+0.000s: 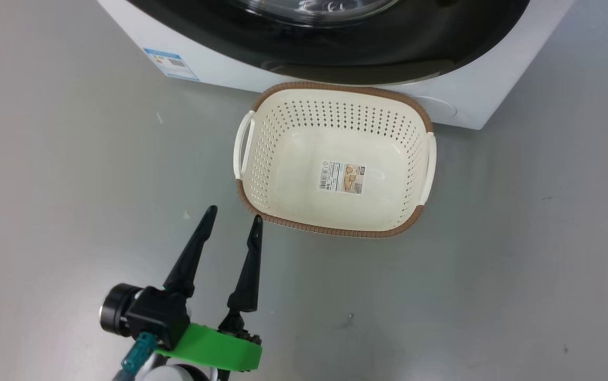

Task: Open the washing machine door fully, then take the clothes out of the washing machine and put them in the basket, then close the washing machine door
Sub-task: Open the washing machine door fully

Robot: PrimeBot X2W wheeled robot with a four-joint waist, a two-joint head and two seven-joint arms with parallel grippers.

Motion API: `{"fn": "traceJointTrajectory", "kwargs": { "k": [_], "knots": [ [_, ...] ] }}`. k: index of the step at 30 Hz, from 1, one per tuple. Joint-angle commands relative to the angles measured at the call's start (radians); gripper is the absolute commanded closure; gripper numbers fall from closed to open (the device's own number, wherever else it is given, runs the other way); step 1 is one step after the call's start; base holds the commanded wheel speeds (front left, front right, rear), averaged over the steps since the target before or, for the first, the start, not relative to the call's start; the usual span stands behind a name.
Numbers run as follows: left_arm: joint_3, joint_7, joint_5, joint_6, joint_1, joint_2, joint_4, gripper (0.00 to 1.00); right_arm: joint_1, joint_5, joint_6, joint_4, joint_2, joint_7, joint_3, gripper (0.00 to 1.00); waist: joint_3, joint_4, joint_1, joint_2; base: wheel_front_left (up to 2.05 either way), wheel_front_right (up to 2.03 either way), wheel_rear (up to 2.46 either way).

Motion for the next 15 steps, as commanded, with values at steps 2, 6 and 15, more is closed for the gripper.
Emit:
{"fn": "traceJointTrajectory", "kwargs": {
  "k": [2,6,15],
  "knots": [
    [0.016,-0.009,-0.012,0.008,-0.018,0.011,-0.027,0.00,-0.030,-0.015,0.001,-0.008,0.008,0.021,-0.003,1.00,0.013,0.011,-0.0001,-0.0001,0.00,0.00,0.00],
    [0.002,-0.009,-0.019,0.011,-0.026,0.011,-0.028,0.00,-0.039,-0.033,0.001,0.002,0.003,0.039,-0.005,1.00,0.020,0.021,-0.0001,-0.0001,0.00,0.00,0.00],
    [-0.014,-0.009,-0.033,0.022,-0.034,0.011,-0.032,0.00,-0.059,-0.057,0.001,0.007,0.015,0.054,-0.012,1.00,0.041,0.027,-0.0001,-0.0001,0.00,0.00,0.00]
  ]
}}
